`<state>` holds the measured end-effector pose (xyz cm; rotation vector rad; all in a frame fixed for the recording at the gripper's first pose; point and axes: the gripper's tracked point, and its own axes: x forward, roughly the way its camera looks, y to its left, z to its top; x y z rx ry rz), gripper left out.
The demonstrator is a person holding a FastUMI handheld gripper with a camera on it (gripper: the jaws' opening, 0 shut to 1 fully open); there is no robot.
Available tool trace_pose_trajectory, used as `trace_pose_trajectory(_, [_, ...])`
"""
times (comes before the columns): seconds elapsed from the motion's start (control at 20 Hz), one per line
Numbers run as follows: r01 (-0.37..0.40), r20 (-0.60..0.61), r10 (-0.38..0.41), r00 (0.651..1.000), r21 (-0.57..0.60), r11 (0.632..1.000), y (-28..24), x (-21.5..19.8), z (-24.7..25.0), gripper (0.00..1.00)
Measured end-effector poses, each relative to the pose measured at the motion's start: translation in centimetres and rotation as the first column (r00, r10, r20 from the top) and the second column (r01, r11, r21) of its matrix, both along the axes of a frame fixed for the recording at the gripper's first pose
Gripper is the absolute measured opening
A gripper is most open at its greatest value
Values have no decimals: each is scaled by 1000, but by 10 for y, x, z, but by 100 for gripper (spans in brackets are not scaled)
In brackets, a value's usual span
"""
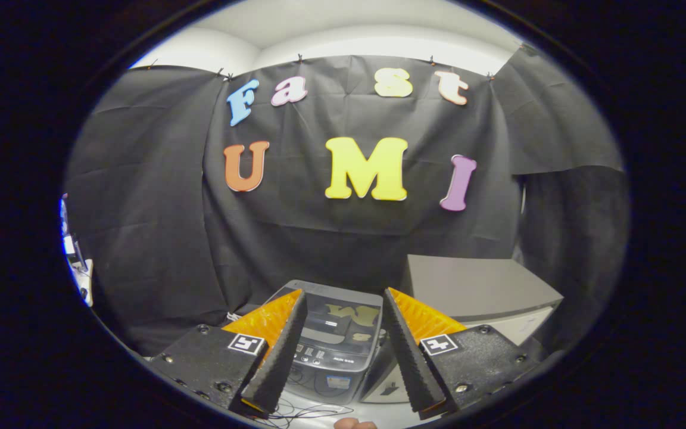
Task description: Put the clothes into the washing machine and then close the washing machine lid.
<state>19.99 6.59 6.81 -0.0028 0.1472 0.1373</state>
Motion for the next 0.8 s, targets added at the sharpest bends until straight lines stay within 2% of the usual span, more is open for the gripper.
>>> trace_pose_trajectory(0.15, [27, 17, -27, 999, 4, 1000, -15, -37, 6, 82])
trace_pose_trajectory(0.3, [66, 41, -66, 997, -4, 998, -28, -52, 12, 82])
trace_pose_trajectory(0.45, [95, 47, -96, 994, 16, 995, -36, -56, 12, 82])
trace_pose_trajectory(0.8, [93, 27, -94, 995, 34, 995, -48, -57, -1, 82])
